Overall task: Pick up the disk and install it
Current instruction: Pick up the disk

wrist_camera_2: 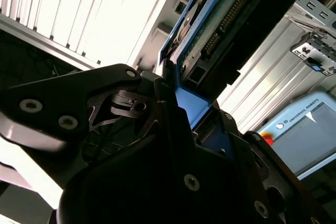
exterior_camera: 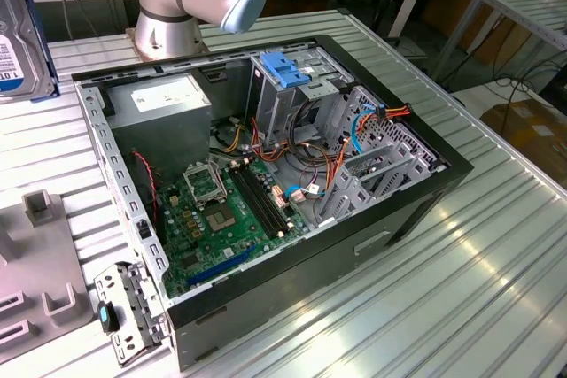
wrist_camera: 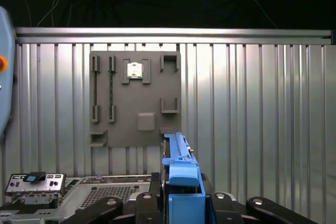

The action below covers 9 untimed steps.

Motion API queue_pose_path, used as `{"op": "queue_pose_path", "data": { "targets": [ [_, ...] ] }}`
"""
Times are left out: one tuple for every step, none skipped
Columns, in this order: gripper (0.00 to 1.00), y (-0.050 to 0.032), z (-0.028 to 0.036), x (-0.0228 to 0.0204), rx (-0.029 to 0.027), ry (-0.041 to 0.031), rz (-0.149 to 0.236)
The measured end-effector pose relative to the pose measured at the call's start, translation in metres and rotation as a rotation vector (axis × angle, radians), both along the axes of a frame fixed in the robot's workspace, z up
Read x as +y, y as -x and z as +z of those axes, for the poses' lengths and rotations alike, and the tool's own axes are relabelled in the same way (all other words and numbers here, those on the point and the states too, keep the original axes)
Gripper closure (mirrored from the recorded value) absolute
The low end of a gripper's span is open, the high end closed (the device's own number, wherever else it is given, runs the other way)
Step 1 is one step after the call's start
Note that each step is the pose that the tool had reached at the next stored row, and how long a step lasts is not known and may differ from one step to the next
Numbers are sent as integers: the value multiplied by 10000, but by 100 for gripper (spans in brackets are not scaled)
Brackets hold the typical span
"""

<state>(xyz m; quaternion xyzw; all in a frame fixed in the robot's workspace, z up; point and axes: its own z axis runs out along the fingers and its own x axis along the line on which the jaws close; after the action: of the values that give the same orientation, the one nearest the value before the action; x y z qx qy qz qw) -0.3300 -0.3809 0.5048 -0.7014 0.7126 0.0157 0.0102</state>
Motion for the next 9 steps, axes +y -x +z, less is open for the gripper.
{"op": "queue_pose_path", "data": {
  "targets": [
    [63, -9, 0, 0, 1, 0, 0],
    [63, -65, 0, 0, 0, 0, 1],
    [63, -87, 0, 0, 0, 0, 0],
    [63, -104, 0, 0, 1, 1, 0],
    [63, -123, 0, 0, 0, 0, 0],
    [63, -133, 0, 0, 1, 1, 0],
    [63, -142, 0, 0, 0, 0, 0],
    [63, -153, 0, 0, 0, 0, 0],
    [63, -162, -1, 0, 0, 0, 0]
  ]
}}
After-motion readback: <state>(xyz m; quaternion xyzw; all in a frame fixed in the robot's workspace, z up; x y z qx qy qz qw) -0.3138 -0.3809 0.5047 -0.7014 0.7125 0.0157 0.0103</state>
